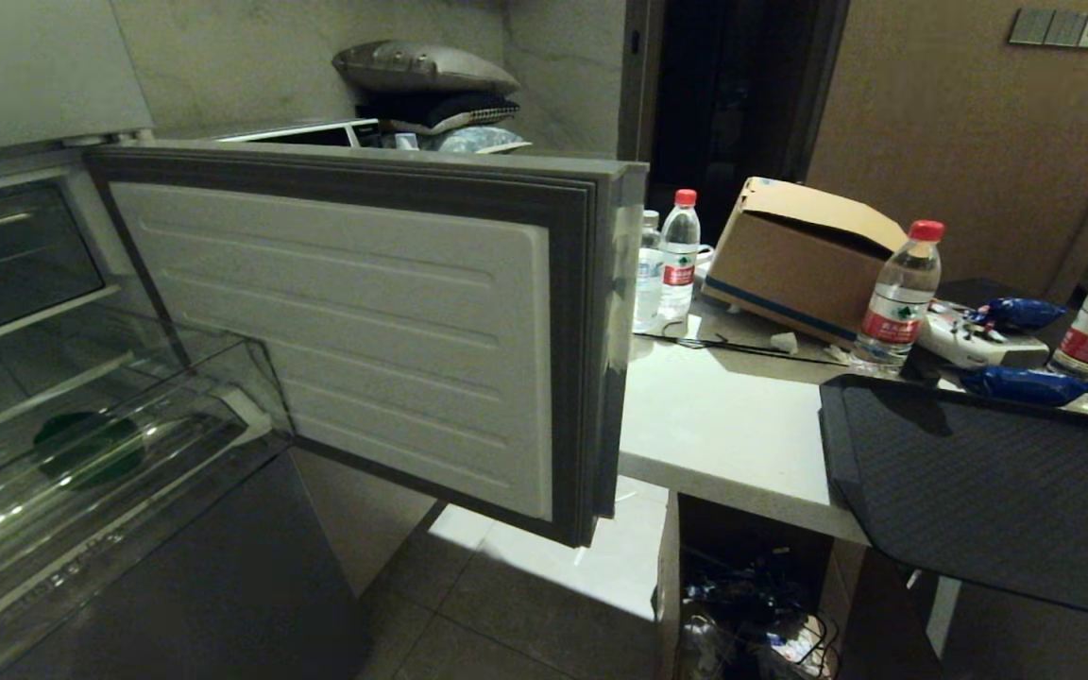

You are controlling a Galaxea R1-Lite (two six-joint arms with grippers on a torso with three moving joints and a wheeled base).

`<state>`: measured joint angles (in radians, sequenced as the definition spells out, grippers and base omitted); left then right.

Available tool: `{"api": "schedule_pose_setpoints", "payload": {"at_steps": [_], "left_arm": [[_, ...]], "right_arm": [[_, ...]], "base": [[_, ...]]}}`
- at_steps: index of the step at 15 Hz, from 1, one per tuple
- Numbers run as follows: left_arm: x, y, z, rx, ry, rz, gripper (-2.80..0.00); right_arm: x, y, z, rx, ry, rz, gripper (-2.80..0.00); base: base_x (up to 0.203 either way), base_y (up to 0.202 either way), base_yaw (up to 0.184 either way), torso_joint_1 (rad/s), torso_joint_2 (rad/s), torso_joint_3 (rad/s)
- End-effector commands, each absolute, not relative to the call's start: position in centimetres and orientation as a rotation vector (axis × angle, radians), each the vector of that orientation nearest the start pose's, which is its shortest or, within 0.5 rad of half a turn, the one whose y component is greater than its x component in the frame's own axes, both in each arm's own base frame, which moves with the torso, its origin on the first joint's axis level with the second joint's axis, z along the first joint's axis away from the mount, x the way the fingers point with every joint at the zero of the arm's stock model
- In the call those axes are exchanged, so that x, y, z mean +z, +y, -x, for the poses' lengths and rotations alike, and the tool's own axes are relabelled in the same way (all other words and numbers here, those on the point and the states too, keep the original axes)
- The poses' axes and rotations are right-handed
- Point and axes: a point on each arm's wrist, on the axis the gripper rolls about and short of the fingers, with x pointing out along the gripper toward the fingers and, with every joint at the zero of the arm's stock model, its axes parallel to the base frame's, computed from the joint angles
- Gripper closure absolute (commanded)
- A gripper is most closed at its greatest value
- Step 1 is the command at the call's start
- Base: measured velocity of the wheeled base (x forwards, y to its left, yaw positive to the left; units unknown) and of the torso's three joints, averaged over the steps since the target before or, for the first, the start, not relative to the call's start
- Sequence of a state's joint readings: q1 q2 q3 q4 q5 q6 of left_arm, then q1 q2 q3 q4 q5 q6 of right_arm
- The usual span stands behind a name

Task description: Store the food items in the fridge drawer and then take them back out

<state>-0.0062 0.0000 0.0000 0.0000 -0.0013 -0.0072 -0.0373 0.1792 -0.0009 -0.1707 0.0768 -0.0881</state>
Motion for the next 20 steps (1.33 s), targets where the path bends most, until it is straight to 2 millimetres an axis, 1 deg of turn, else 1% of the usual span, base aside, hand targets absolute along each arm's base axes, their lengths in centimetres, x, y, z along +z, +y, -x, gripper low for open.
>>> {"api": "schedule_pose_setpoints", "payload": {"at_steps": [1, 2, 7, 13, 20], "left_arm": [[7.55, 0.01, 2.27, -0.008, 0.001, 0.008, 0.00], [7.55, 0.01, 2.27, -0.008, 0.002, 0.008, 0.00], [7.55, 0.01, 2.28, -0.008, 0.000, 0.008, 0.00], [7.55, 0.01, 2.28, -0.008, 0.000, 0.008, 0.00], [7.53, 0.01, 2.28, -0.008, 0.001, 0.008, 0.00]], "right_arm": [[7.72, 0.09, 2.14, 0.014, -0.075, 0.104, 0.00], [7.43, 0.03, 2.06, -0.002, -0.044, 0.088, 0.00], [7.51, -0.02, 2.07, -0.018, -0.049, -0.006, 0.00], [7.53, -0.02, 2.07, -0.019, -0.051, -0.016, 0.00], [7.56, -0.02, 2.07, -0.017, -0.054, -0.006, 0.00]], "base": [[0.000, 0.000, 0.000, 0.000, 0.00, 0.000], [0.000, 0.000, 0.000, 0.000, 0.00, 0.000], [0.000, 0.000, 0.000, 0.000, 0.00, 0.000], [0.000, 0.000, 0.000, 0.000, 0.00, 0.000], [0.003, -0.005, 0.166, 0.002, 0.00, 0.002]]}}
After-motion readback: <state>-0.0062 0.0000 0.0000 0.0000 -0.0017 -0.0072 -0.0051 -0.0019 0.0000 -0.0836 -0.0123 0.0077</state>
